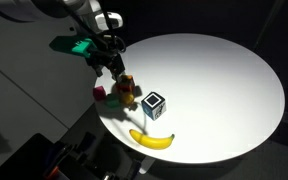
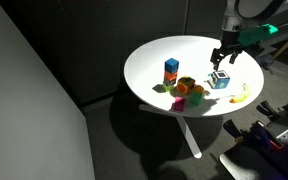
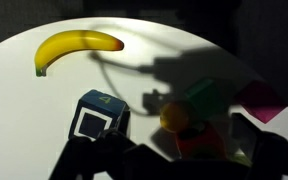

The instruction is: Place the 4 cube on the table

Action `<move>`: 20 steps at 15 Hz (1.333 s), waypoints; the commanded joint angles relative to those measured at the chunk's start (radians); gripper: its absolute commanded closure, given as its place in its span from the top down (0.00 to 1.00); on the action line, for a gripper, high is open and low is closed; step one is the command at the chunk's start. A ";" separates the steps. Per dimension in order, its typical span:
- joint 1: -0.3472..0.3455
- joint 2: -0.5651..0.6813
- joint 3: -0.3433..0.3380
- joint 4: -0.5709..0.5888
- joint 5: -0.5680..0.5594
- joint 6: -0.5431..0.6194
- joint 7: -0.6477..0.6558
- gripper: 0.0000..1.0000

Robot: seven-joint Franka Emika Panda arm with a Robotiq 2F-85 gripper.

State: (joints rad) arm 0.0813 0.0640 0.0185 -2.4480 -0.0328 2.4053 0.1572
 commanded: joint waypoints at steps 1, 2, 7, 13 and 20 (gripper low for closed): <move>-0.009 0.001 0.009 0.001 -0.001 -0.002 0.000 1.00; -0.009 0.005 0.009 0.001 -0.001 -0.002 0.000 1.00; -0.008 0.019 0.009 -0.002 -0.001 -0.002 0.000 1.00; -0.012 -0.013 0.008 -0.003 0.008 -0.007 -0.013 1.00; -0.008 0.024 0.009 -0.002 -0.001 -0.002 0.000 1.00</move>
State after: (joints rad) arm 0.0817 0.0884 0.0187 -2.4514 -0.0328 2.4053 0.1571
